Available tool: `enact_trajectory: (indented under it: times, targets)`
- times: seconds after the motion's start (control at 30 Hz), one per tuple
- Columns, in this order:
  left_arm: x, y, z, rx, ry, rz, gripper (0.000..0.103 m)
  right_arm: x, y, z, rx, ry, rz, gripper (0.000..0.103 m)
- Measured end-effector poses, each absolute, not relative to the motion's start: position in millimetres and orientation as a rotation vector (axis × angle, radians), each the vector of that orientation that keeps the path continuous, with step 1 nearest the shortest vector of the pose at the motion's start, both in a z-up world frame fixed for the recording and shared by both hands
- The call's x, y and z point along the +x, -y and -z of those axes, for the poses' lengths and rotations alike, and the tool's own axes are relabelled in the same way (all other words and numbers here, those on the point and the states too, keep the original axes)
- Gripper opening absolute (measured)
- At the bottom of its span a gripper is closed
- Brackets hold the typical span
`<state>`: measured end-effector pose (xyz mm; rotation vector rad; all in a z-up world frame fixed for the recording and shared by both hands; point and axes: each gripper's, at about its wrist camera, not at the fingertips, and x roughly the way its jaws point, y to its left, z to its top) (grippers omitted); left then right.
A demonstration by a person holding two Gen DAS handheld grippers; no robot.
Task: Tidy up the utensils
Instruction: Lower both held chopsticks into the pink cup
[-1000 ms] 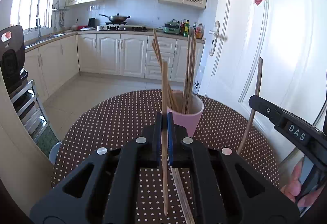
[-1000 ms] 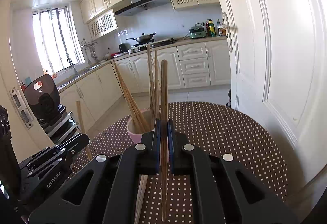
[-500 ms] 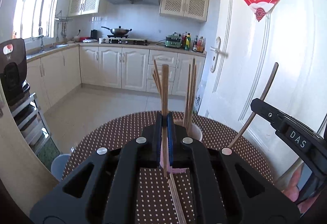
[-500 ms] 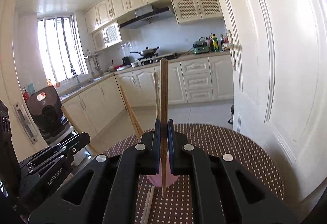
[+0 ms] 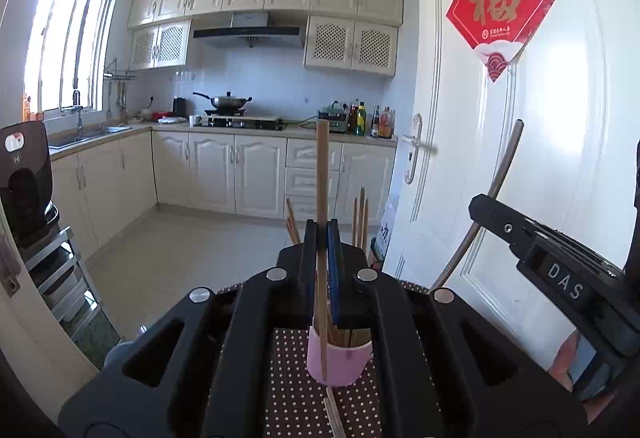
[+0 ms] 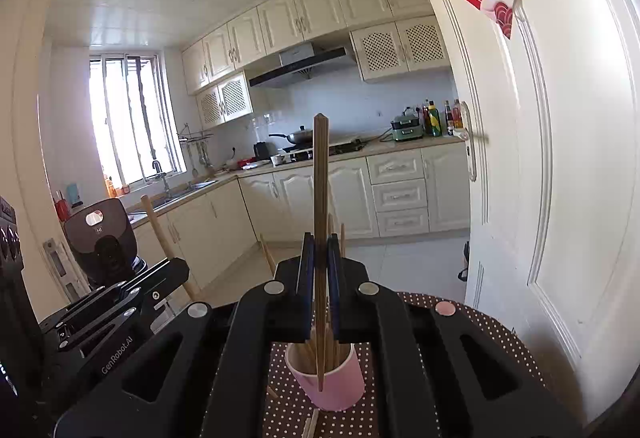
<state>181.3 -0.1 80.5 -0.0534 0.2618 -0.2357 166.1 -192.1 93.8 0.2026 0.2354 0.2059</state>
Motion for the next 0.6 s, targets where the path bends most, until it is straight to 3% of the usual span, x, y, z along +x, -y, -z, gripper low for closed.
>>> enact_trajectory:
  times: [0.6]
  targets:
    - [219,19,-85,-0.042,-0.243,0.277,0.006,208,191,-90,0.193,-0.232,-0.176,0.005]
